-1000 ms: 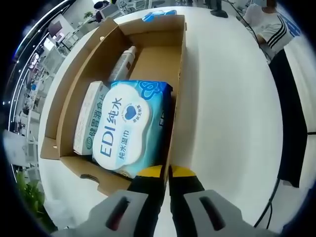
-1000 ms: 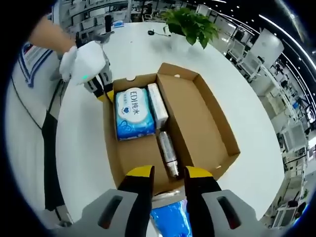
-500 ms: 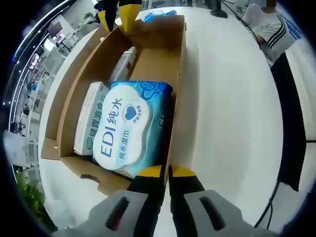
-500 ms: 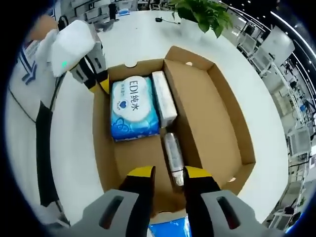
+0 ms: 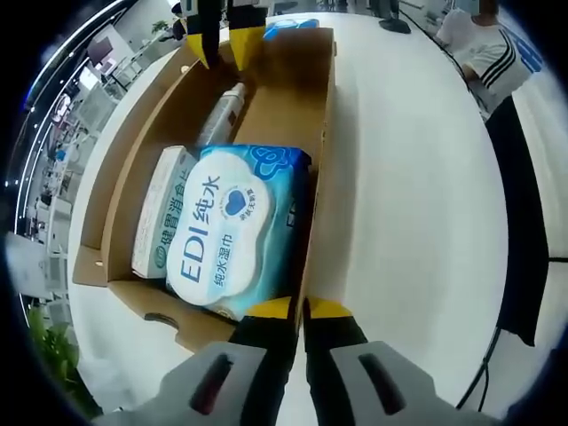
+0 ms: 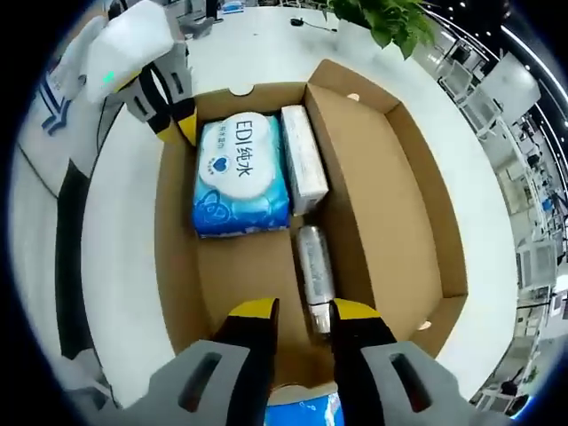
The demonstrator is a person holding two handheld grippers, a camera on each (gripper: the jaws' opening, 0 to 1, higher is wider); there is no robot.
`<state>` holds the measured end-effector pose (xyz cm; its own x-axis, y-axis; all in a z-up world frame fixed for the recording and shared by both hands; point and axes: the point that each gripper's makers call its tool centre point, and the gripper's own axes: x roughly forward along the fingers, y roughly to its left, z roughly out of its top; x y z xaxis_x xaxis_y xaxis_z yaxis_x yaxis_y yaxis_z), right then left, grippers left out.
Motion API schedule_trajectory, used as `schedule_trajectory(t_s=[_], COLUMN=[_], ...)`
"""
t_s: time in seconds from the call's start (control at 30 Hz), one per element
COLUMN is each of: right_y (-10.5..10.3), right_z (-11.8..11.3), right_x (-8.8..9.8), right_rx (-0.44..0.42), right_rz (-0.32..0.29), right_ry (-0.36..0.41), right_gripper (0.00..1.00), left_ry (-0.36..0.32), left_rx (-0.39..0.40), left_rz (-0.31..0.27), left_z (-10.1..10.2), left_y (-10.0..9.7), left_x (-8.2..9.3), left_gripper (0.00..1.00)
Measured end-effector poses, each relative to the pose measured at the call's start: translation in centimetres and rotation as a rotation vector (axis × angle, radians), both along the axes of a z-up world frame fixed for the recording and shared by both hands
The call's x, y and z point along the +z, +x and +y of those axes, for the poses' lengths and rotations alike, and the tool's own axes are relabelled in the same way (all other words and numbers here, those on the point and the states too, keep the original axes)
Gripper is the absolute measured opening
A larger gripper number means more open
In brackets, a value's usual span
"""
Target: Operate the shoe box by opening the lid, removing the specified soft item, and placing it in the target area until the item is outside and the box remains undamaged.
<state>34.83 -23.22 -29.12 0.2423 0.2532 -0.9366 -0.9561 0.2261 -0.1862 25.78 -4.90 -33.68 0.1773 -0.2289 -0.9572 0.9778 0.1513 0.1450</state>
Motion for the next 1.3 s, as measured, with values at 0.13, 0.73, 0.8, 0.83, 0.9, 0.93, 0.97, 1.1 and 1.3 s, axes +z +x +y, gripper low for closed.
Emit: schedule_trajectory(t_s=[0.13,0.73,0.8,0.83,0.9,0.93,0.97,1.1,1.3], right_y=[0.0,1.8,2.0,2.1,2.2,2.2,2.2,2.0,2.0], right_z=[-0.1,0.0,0.2,0.2,0.2,0.2,0.2,0.2,-0.2], right_x=[-0.3,-3.4,-3.6,-3.7,-4.0,-4.2,-4.5,-5.3,-5.9], right_rx=[-0.023,0.017,0.034,0.042,0.033,0.034,0.027,0.023,0.022], right_rz=[0.011,-0.07,-0.072,-0.077,-0.067,-0.063,-0.059,-0.043,-0.039], right_ry=[0.032,-0.076,-0.085,-0.094,-0.097,-0.097,-0.101,-0.143,-0.157], right_gripper=[0.21,0.27,0.27,0.26,0.25,0.25,0.25,0.26,0.26], left_ry=[0.002,0.0,0.0,-0.001,0.001,0.001,0.001,-0.003,0.002], left_rx=[0.0,-0.008,-0.012,-0.012,-0.014,-0.015,-0.014,-0.018,-0.017], left_rz=[0.004,-0.012,-0.012,-0.012,-0.011,-0.011,-0.008,-0.011,-0.007], left_z=[0.0,0.0,-0.1,-0.1,-0.1,-0.1,-0.1,-0.1,-0.2], left_y=[0.0,0.0,0.0,0.0,0.0,0.0,0.0,0.0,0.0], left_x=[0.0,0.1,0.1,0.1,0.1,0.1,0.1,0.1,0.1], left_gripper=[0.02,0.02,0.02,0.02,0.02,0.02,0.02,0.02,0.02])
